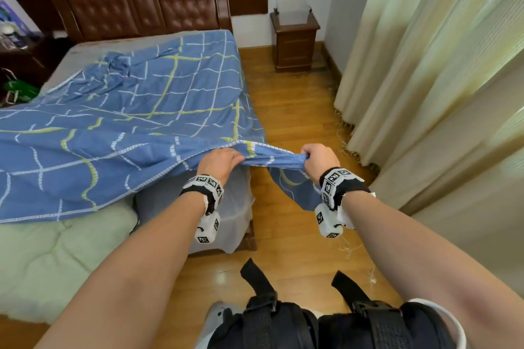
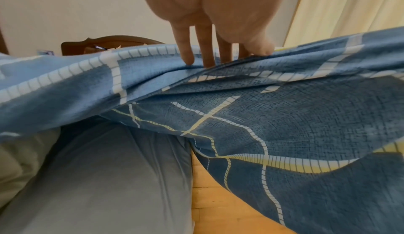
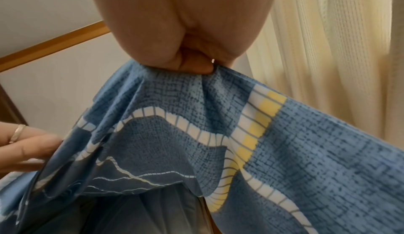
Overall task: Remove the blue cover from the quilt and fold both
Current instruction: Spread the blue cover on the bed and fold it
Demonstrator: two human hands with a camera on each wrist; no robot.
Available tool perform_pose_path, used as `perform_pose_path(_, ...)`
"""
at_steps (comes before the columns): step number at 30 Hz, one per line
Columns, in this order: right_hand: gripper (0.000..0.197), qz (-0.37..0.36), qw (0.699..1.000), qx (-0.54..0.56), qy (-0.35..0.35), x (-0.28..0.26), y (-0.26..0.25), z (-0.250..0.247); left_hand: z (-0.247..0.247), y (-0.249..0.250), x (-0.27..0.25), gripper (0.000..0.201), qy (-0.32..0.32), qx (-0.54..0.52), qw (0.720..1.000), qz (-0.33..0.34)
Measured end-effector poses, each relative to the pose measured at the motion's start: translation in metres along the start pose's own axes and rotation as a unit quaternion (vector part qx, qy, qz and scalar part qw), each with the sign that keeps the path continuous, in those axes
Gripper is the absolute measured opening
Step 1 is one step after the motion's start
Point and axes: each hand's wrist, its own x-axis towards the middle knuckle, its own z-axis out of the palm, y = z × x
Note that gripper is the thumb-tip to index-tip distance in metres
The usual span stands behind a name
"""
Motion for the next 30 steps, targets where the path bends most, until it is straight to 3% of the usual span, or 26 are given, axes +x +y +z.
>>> perform_pose_path(7,0.028,0.025,1.0,0.007,0.014,0.006,-0.006,0.008,-0.003,0.0,0.011,0.031,-0.037,0.061,0.997,-0.004)
perform_pose_path(13,0.019,0.102,0.992,-0.05,0.064,0.007,-0.004,0.016,-0.011,-0.001,0.02,0.018,-0.059,0.113,0.992,0.0)
perform_pose_path(20,0.018,0.121,0.987,-0.076,0.07,0.014,-0.01,0.035,-0.032,-0.008,0.016,0.024,-0.123,0.252,0.96,-0.007)
perform_pose_path(25,0.019,0.119,0.979,-0.153,0.056,0.011,0.004,0.048,-0.023,-0.033,-0.011,0.021,-0.2,0.183,0.961,-0.059)
perform_pose_path(28,0.013,0.108,0.984,-0.137,0.028,0.004,0.004,0.065,-0.026,-0.038,-0.029,0.019,-0.153,0.134,0.975,-0.086)
perform_pose_path(30,0.021,0.053,0.998,-0.031,0.018,0.0,-0.007,0.08,-0.032,-0.036,-0.037,0.019,-0.132,0.112,0.981,-0.084)
